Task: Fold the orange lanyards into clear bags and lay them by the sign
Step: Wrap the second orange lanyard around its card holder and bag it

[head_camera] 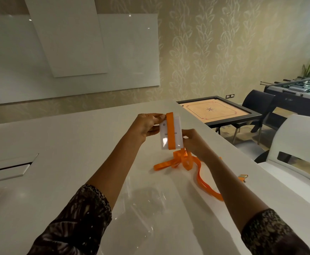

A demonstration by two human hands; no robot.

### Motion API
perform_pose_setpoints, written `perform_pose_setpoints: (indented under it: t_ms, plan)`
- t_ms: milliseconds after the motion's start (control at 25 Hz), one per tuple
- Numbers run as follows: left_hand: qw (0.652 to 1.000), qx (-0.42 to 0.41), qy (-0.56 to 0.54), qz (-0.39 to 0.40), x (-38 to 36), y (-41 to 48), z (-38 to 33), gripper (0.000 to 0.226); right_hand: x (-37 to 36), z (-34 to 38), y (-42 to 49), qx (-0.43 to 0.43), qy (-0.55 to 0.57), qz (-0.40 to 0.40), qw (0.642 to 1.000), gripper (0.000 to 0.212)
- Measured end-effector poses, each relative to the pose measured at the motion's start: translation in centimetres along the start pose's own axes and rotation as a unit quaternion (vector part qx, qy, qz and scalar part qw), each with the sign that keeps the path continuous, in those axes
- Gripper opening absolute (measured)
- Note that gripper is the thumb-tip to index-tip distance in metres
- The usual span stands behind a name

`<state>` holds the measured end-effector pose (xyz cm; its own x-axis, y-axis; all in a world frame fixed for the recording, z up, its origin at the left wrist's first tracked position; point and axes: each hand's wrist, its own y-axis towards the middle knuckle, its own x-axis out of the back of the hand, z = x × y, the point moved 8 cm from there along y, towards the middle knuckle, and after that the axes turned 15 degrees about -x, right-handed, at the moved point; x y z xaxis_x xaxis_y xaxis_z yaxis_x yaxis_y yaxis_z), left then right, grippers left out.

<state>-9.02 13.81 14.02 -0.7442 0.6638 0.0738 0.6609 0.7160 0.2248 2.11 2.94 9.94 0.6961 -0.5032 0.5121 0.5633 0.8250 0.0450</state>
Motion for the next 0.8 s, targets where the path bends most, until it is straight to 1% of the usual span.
perform_pose_setpoints:
  t_ms: [40, 120, 240, 320, 400, 520, 600, 720, 800]
  plan:
    - [1.000, 0.008, -0.020, -0.008, 0.0, 0.0, 0.1, 0.011, -0.4, 0.0, -0.2, 0.010, 0.013, -0.004, 1.000, 0.030]
    - [0.999, 0.019, -0.042, -0.024, 0.0, 0.1, 0.3, 0.011, -1.1, -0.5, -0.5, 0.001, 0.030, -0.019, 0.999, 0.030]
    - [0.998, 0.026, -0.040, -0.047, 0.5, 0.1, 0.7, 0.016, -1.9, -1.8, 0.0, -0.031, -0.004, -0.038, 0.999, 0.032]
    - [0.996, 0.028, -0.054, -0.070, 0.8, 0.1, 1.0, 0.017, -2.3, -2.3, 0.0, -0.033, -0.003, -0.025, 0.999, 0.028]
    - [0.993, 0.025, -0.063, -0.092, 1.1, 0.1, 1.2, 0.019, -3.0, -2.6, -0.3, -0.037, 0.046, 0.008, 0.998, 0.017]
    - [0.990, 0.019, -0.066, -0.122, 1.3, 0.2, 1.6, 0.023, -3.9, -3.0, -0.5, -0.051, 0.086, 0.030, 0.995, 0.015]
    - [0.988, 0.027, -0.073, -0.135, 1.3, 0.2, 2.0, 0.025, -4.4, -3.2, -0.4, -0.057, 0.088, 0.028, 0.994, 0.018]
    - [0.984, 0.053, -0.088, -0.146, 1.4, 0.3, 2.8, 0.025, -4.9, -4.0, -0.2, -0.059, 0.070, 0.018, 0.996, 0.015]
    - [0.981, 0.070, -0.100, -0.148, 1.3, 0.1, 3.5, 0.027, -5.2, -4.9, -0.4, -0.073, 0.059, 0.011, 0.996, 0.018]
